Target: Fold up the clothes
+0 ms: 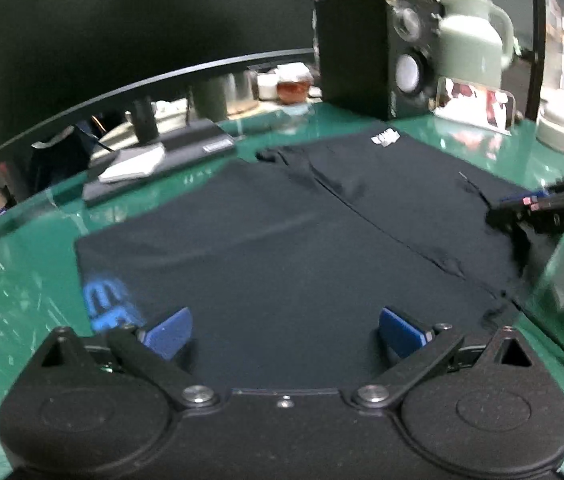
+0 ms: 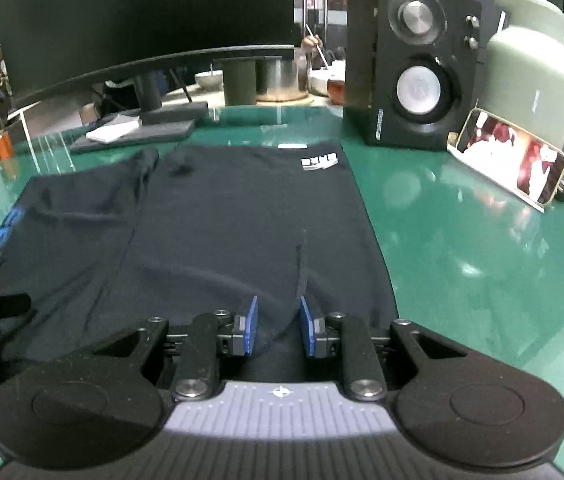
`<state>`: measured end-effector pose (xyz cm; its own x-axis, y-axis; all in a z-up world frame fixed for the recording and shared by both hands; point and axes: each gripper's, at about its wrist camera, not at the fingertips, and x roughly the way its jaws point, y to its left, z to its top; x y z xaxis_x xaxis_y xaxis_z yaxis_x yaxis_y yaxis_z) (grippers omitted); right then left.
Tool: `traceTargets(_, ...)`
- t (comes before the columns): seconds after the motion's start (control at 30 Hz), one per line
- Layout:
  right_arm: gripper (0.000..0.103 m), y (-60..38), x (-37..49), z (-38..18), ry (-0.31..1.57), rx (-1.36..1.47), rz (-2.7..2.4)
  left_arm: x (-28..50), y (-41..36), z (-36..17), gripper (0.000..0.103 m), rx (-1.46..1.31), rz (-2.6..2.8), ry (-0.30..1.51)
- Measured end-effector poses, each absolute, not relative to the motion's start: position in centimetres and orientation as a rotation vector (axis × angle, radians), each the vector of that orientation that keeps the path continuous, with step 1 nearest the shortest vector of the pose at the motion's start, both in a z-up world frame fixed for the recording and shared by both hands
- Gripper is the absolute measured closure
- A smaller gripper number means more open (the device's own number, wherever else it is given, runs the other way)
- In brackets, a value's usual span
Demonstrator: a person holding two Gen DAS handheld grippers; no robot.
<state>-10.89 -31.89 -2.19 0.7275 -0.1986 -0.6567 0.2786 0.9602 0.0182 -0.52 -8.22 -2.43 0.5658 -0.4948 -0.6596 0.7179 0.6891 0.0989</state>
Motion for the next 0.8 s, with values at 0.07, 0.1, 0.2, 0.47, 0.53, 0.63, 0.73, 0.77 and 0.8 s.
traceTargets(0.07, 0.080, -32.0, -11.1, -2.3, 0.704, 0.119, -0.254, -0.6, -8.3, -2.6, 0.001, 0.369, -0.717, 0.657)
traceTargets(0.1, 0.080, -32.0, -11.3, -2.3, 0.700, 0.119, -0.251, -0.7, -8.3, -2.6, 0.000, 0.368, -0.711, 0.660)
traceTargets(0.2, 0.080, -32.0, -11.5, -2.4, 0.692, 0.115, -0.242, -0.8, -8.1, -2.5, 0.000, 0.365, -0.697, 0.668)
traceTargets(0.47, 0.080, -32.1, -12.2, -2.4, 0.687, 0.109, -0.237, -1.1, -8.3, -2.4, 0.000, 0.374, -0.687, 0.672)
traceTargets(0.53, 0.080, -32.2, -12.4, -2.4, 0.687, 0.109, -0.239, -1.1, -8.1, -2.4, 0.000, 0.371, -0.691, 0.674)
traceTargets(0.63, 0.080, -32.3, -12.6, -2.4, 0.686, 0.107, -0.245, -1.1, -8.1, -2.4, 0.000, 0.372, -0.696, 0.675)
traceTargets(0.73, 0.080, -32.4, -12.8, -2.4, 0.688, 0.104, -0.253, -1.1, -8.1, -2.4, 0.000, 0.374, -0.700, 0.673)
traceTargets(0.77, 0.080, -32.4, -12.8, -2.4, 0.688, 0.104, -0.254, -1.2, -8.0, -2.4, 0.000, 0.374, -0.703, 0.674)
traceTargets(0.8, 0.080, -32.5, -12.9, -2.3, 0.689, 0.104, -0.256, -1.1, -8.0, -2.4, 0.000, 0.373, -0.705, 0.674)
